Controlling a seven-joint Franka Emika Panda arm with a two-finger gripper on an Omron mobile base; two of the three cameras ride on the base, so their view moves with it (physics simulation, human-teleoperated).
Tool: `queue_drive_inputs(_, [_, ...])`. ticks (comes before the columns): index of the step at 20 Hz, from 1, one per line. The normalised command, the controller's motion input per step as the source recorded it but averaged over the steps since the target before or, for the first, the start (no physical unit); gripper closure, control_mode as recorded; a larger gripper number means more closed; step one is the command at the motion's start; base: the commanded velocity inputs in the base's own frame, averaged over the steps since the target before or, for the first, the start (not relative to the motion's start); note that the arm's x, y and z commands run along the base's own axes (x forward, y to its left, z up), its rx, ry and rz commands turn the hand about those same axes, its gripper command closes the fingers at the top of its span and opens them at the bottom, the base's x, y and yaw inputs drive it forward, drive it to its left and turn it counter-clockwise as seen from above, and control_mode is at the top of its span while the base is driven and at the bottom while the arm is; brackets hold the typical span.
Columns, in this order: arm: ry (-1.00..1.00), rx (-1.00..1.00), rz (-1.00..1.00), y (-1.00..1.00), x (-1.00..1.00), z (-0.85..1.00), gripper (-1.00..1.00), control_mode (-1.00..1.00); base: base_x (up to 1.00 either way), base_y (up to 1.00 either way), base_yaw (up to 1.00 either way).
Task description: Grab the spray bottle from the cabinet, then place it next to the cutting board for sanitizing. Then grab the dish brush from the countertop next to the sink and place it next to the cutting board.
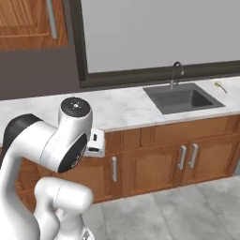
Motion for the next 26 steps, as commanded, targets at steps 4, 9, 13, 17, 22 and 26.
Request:
queue_drive_inputs(4, [0.00,0.00,0.00,0.00,0.00,0.00,-1.00,1.00,1.00,-1.00,0.27])
queue_drive_inputs(9, [0.00,0.00,0.00,0.00,0.00,0.00,-1.00,1.00,0.98,-1.00,0.22])
queue_drive_inputs(13, [0.00,0.00,0.00,0.00,0.00,0.00,-1.00,1.00,0.87,-1.00,0.17])
queue_drive_inputs(17, [0.00,0.00,0.00,0.00,0.00,0.00,-1.00,1.00,0.59,-1.00,0.13])
queue_drive_inputs(22, [0.00,0.00,0.00,0.00,0.00,0.00,-1.00,1.00,0.52,-1.00,0.14])
queue_drive_inputs(26, [0.00,0.00,0.00,0.00,0.00,0.00,-1.00,1.00,0.54,-1.00,0.14])
